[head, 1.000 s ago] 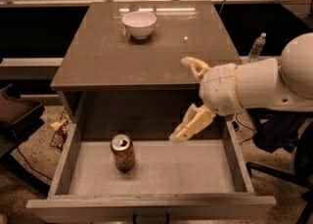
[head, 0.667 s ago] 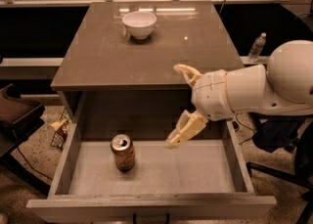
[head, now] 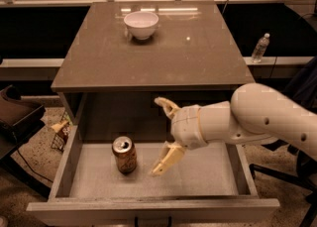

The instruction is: Pick orange can from top drawer and place on counter

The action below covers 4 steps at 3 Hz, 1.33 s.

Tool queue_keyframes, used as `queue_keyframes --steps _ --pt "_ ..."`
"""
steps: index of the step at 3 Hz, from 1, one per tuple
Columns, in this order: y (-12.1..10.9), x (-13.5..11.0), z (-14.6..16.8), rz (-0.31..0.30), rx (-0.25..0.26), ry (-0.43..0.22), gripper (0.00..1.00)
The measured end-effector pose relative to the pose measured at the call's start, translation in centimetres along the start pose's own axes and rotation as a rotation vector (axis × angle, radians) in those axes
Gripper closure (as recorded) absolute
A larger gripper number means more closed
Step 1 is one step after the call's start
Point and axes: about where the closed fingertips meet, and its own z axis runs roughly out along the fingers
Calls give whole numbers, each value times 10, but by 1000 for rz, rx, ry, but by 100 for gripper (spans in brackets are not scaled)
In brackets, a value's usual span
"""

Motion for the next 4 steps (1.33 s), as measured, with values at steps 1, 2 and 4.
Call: queue_keyframes --steps 1,2,4 --pt "10 18 32 13 -34 11 0" --pt "10 36 62 35 -59 26 0" --pt "15 62 116 103 -98 -13 2"
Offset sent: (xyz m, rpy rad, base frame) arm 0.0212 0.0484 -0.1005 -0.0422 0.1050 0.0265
